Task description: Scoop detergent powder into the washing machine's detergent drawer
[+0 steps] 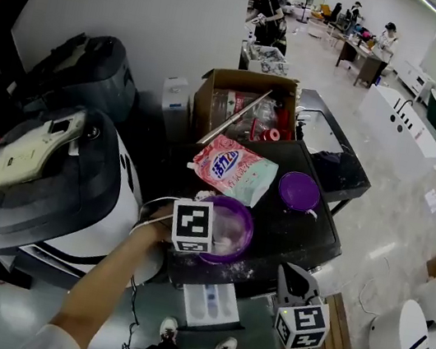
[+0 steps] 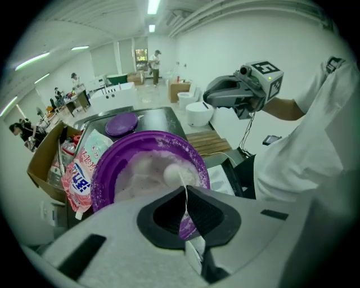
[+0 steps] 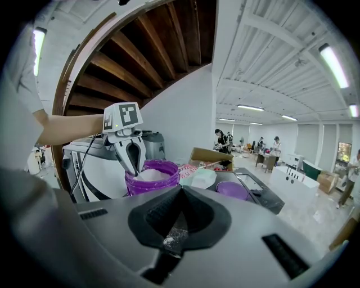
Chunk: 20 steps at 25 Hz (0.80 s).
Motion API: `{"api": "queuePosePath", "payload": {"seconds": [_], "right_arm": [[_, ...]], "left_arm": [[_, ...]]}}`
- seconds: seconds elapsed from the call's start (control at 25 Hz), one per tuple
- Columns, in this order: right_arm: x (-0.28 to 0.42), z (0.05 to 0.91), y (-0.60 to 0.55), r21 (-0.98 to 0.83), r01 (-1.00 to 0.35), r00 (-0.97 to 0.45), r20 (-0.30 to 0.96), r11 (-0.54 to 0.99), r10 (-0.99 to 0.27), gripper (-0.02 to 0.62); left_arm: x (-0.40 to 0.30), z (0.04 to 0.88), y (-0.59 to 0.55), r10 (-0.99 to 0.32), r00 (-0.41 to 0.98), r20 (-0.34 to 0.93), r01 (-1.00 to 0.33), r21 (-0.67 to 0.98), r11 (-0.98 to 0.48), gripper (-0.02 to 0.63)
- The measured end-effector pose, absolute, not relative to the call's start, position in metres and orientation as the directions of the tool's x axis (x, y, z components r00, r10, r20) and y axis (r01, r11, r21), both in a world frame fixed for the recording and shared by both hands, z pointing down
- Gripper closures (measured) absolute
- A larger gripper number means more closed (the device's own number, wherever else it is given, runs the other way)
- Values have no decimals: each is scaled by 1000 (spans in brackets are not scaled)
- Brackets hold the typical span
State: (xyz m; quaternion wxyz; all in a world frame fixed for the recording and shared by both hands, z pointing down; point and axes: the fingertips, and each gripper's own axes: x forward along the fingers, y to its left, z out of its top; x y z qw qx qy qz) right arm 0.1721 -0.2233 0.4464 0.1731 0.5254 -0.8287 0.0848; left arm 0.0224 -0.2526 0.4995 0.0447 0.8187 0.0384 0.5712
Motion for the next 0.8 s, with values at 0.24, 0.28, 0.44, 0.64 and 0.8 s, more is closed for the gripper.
{"api": "queuePosePath", "payload": {"seconds": [0.24,0.28,0.44,0.64,0.8], "right_arm": [[161,442,-223,45,-899,-390,365,435,-845,598],[158,442,-223,47,-898,-393,363,437,-845,598],[154,438,-225,53,-910,-368,358,412,-858,598],[156,435,-227,43,-924,-340,357,379,-870,598],[151,433,-226,42,-923,-343,355,382,-870,598]], "left_arm": [[14,492,-254,67,470,880,-104,130,-986,592],[12,490,-253,61,484,873,-114,132,-985,592],[7,486,-254,17,524,851,-160,117,-980,592],[1,483,-251,20,614,789,-212,190,-959,592],[1,481,-249,55,636,770,-208,239,-948,594]]}}
